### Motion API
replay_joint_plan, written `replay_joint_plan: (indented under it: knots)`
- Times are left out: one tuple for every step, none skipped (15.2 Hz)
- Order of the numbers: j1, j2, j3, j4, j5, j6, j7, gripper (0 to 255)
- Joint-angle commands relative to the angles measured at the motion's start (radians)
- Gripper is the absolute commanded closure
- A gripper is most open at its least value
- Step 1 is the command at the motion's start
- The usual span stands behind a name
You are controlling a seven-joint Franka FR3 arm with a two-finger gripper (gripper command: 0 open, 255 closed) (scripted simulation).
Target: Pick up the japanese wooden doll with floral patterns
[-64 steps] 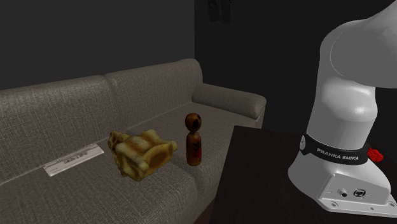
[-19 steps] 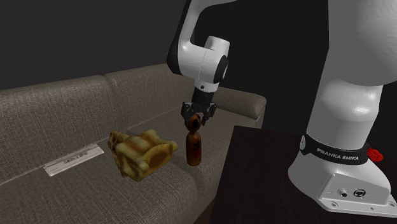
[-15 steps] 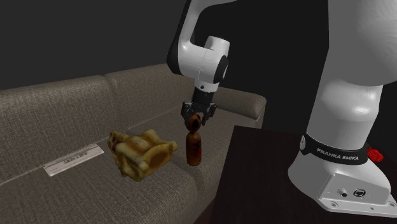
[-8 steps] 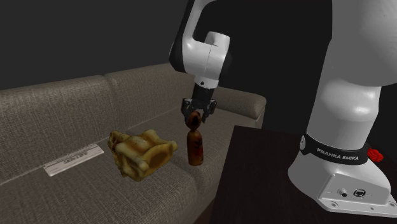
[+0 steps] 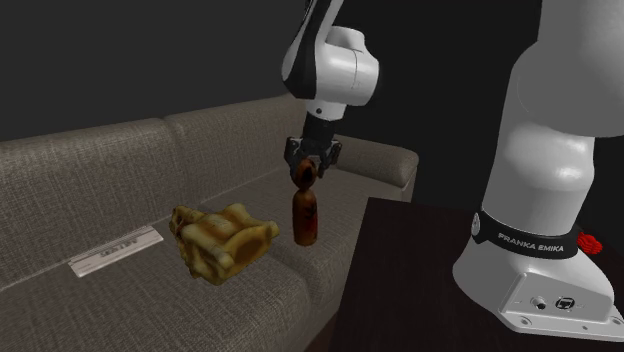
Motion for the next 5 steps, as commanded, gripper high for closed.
replay_joint_plan:
  knots:
    - [0.005, -0.041, -0.024, -0.016, -0.114, -0.018, 0.093, 255]
    - [0.001, -0.061, -0.029, -0.022, -0.165, -0.03, 0.133, 255]
    - [-0.007, -0.08, -0.031, -0.026, -0.213, -0.042, 0.17, 255]
    - [-0.012, -0.083, -0.028, -0.026, -0.219, -0.044, 0.175, 255]
    - [-0.013, -0.083, -0.027, -0.026, -0.219, -0.044, 0.175, 255]
